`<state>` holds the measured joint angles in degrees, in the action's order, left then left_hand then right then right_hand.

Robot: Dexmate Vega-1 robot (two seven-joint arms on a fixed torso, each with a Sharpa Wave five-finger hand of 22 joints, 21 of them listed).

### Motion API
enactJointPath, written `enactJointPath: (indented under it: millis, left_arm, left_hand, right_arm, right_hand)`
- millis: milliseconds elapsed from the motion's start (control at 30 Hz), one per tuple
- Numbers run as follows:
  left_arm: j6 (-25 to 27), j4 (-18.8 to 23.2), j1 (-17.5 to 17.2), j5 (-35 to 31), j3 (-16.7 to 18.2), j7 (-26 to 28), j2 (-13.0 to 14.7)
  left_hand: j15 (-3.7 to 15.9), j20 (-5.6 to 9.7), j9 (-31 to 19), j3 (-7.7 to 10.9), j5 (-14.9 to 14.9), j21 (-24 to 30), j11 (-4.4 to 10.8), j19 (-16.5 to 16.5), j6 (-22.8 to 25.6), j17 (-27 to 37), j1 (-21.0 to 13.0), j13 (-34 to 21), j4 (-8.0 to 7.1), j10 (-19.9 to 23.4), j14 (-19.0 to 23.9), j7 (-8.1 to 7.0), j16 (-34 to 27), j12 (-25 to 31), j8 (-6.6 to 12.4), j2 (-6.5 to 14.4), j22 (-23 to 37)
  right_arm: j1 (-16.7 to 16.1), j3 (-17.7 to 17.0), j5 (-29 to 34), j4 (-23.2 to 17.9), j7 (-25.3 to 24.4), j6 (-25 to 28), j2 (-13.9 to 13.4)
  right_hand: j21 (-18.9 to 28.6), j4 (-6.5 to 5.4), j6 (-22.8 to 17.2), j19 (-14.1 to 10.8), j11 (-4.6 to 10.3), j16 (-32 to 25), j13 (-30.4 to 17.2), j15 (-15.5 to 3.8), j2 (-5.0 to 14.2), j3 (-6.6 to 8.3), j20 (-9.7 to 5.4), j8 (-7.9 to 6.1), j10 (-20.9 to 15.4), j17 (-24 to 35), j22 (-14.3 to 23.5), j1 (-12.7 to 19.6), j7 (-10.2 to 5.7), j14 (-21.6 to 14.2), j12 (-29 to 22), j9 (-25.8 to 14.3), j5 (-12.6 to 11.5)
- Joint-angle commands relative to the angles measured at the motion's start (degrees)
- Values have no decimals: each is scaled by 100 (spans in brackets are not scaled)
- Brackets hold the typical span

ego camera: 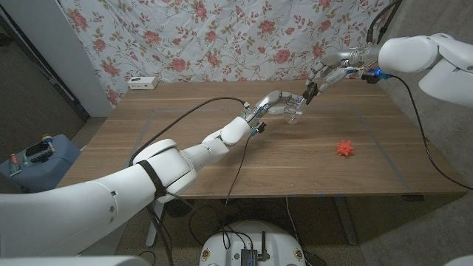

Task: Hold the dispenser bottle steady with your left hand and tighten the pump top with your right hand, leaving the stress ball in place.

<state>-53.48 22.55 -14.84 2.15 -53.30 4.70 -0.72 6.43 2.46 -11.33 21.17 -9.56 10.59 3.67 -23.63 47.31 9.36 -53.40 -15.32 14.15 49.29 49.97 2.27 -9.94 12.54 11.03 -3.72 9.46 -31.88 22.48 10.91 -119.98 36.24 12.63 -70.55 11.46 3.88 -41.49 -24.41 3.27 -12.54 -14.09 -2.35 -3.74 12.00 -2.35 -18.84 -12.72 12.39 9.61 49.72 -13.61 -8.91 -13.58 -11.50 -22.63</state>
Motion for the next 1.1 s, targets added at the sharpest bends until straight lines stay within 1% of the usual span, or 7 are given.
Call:
enactJointPath:
  millis: [33,400,633,733,833,867,1100]
  left_arm:
    - [81,-21,38,-60,-89,202,1]
    - [228,-55,76,15,-121,203,-39]
    - [288,-65,95,51,-143,200,-50]
    - [298,-67,100,65,-149,203,-54]
    - [300,-67,102,69,-158,209,-54]
    - [303,-67,104,70,-161,206,-52]
    - [307,-67,95,100,-154,193,-53]
  left_hand:
    - [337,554,-28,619,-31,17,83,-53,618,-1,375,-22,-553,102,69,-354,-22,28,49,507,15]
    - [334,563,-27,621,-29,17,106,-52,625,-1,382,-18,-552,104,74,-348,-21,25,51,503,14]
    - [333,560,-27,627,-29,16,78,-49,615,-1,383,-20,-552,98,78,-343,-22,23,46,507,14]
    - [336,561,-27,628,-29,16,80,-48,616,-2,384,-22,-551,97,77,-340,-21,23,46,506,14]
    - [327,559,-27,626,-28,16,81,-47,615,-1,389,-24,-553,96,78,-340,-21,24,46,504,14]
    - [333,559,-27,629,-29,17,95,-49,614,-2,385,-25,-550,101,77,-341,-20,25,45,505,14]
    - [333,561,-28,632,-29,15,90,-43,616,-2,386,-24,-550,94,76,-342,-20,21,46,505,14]
  right_arm:
    - [213,145,-66,60,243,207,118]
    - [373,267,-148,61,362,505,225]
    - [482,389,-89,16,455,722,263]
    - [531,430,-101,16,508,801,284]
    - [582,482,-78,0,561,873,294]
    - [603,506,-58,-11,584,910,299]
    - [649,559,-30,-32,614,985,300]
  right_hand:
    - [17,-35,-295,-60,-51,-26,-13,-122,-10,-44,-108,22,-24,22,8,-96,95,-51,-36,-6,39]
    - [14,-132,-389,-128,-133,-48,-2,-60,16,-127,-14,49,-129,32,10,-315,101,-116,-61,7,94]
    - [8,-174,-407,-142,-165,-54,2,-30,37,-159,26,72,-135,37,10,-407,99,-134,-55,13,122]
    - [4,-193,-403,-151,-220,-55,5,-13,45,-178,42,92,-156,40,11,-456,98,-139,-58,16,139]
    - [0,-200,-394,-149,-231,-54,6,-6,41,-189,59,104,-160,40,11,-478,99,-138,-57,18,148]
    - [-3,-208,-386,-148,-272,-53,7,7,34,-203,64,117,-159,40,11,-504,100,-139,-54,20,157]
    - [-9,-231,-358,-151,-269,-55,10,26,43,-227,102,151,-151,44,11,-564,107,-144,-44,23,179]
